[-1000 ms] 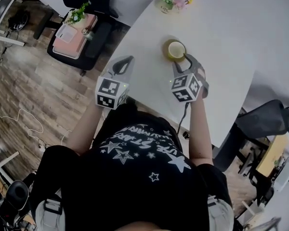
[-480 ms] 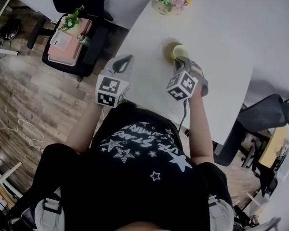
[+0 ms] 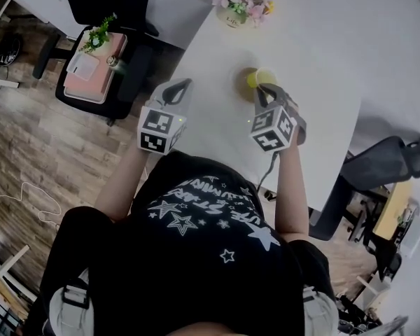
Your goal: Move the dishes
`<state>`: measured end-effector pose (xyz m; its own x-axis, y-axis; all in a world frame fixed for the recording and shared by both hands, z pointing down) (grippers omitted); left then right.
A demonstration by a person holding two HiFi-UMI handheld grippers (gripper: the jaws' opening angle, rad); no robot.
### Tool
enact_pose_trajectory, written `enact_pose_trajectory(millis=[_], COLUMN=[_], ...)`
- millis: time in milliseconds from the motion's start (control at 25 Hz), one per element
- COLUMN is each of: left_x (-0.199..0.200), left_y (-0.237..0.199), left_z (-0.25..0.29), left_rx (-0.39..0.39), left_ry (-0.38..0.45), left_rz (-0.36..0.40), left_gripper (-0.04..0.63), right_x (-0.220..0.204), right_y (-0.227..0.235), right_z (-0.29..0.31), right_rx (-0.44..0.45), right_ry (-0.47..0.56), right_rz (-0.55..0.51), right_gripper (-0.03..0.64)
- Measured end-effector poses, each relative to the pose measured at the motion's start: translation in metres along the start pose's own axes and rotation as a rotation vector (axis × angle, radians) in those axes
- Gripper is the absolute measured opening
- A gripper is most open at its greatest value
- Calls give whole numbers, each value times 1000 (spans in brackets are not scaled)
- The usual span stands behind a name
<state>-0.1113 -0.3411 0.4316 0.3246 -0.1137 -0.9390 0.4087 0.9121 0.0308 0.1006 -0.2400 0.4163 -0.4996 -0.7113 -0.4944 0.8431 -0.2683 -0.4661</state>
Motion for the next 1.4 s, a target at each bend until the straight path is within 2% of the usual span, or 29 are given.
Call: enact_pose_trajectory(millis=[280,480,1080,1320,1360,1400], left_x=[0,-3,-20,-24,-25,-26], left_y=[-13,-22,-36,-42,-42,-42], left_z=[16,28,43,47,47,48], left_rx=[-3,9,28,32,35,38], left_ry=[8,-8,-74,-93,-96,-98], left_rz=[-23,-29,-15,-13,-14,-16], left_gripper=[11,11,11,11,11,11], right_x=[31,47,69,69,69,69], right_y=[33,42,32,27,26,26], right_z=[3,33,114,121,122,122], right_rx=[-16,31,166,186,187,187], right_ry=[55,31,-101,-104,-101,-97], right_rz=[34,42,-89,-119,-122,-122], right_gripper=[23,23,23,24,34,76])
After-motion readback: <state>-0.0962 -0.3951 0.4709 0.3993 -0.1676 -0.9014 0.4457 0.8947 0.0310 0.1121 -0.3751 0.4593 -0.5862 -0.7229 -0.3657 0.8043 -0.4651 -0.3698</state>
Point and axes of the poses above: the fingertips, and each gripper's own axes: z forward along the fingers, y to its right, x out of its top, the point moved 8 cm from there along -z, backward along the fingers, and after that the axes turned 7 degrees about z, right-handed, at the moved point
